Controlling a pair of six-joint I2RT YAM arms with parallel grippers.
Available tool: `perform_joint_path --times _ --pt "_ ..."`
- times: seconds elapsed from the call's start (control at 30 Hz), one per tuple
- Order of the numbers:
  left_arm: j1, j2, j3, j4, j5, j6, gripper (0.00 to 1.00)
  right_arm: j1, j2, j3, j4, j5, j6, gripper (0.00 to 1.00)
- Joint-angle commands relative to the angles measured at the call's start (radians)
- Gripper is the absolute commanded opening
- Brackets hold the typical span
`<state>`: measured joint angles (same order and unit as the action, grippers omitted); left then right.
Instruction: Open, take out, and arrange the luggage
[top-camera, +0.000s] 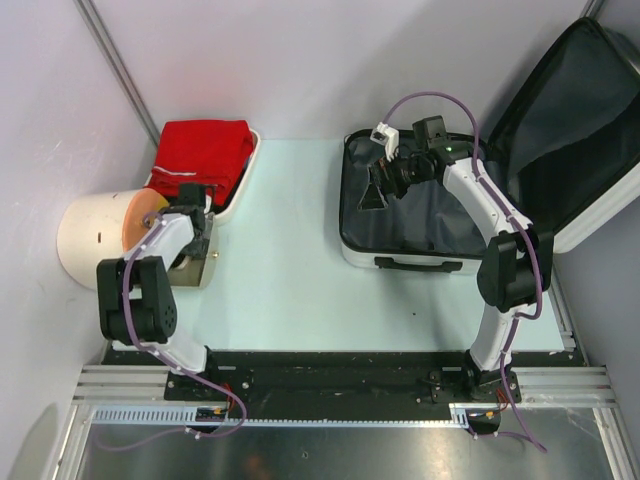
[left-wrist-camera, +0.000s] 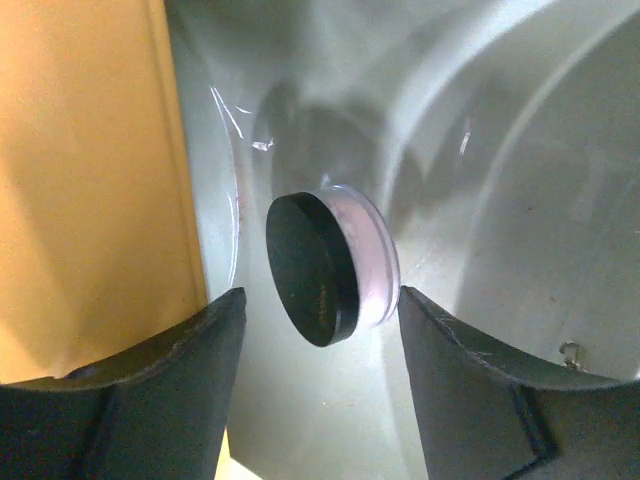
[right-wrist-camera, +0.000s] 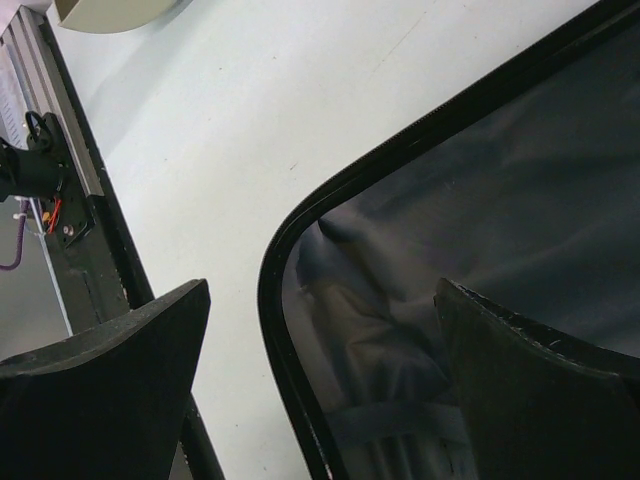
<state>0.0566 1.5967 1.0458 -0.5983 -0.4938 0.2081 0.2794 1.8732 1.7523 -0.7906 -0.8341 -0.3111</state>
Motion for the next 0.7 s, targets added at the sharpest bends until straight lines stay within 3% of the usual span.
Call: perform_joint_path --times 0.0,0.17,0.27,0.43,0.57,0.67 --pt "0.009 -0.073 0.033 0.057 0.032 -0.009 0.72 0.000 -0.048 0.003 0.021 0.003 0.001 1.00" --pt "0.008 -0.155 0.052 0.054 0.096 0.008 0.71 0.012 -0.039 0.006 0.034 0.003 0.009 1.00" --pt "-0.003 -0.191 0.080 0.054 0.104 0.020 0.66 0.023 -0.031 0.012 0.036 0.001 0.010 1.00" --pt "-0.037 -0.222 0.111 0.055 0.124 0.045 0.48 0.033 -0.017 0.027 0.033 -0.002 0.009 1.00" --pt "-0.093 -0.305 0.120 0.051 0.340 0.088 0.37 0.041 -0.013 0.035 0.024 -0.002 0.001 1.00" --pt "-0.197 -0.343 0.088 0.032 0.370 0.111 0.32 0.043 -0.011 0.035 0.021 0.001 0.000 1.00"
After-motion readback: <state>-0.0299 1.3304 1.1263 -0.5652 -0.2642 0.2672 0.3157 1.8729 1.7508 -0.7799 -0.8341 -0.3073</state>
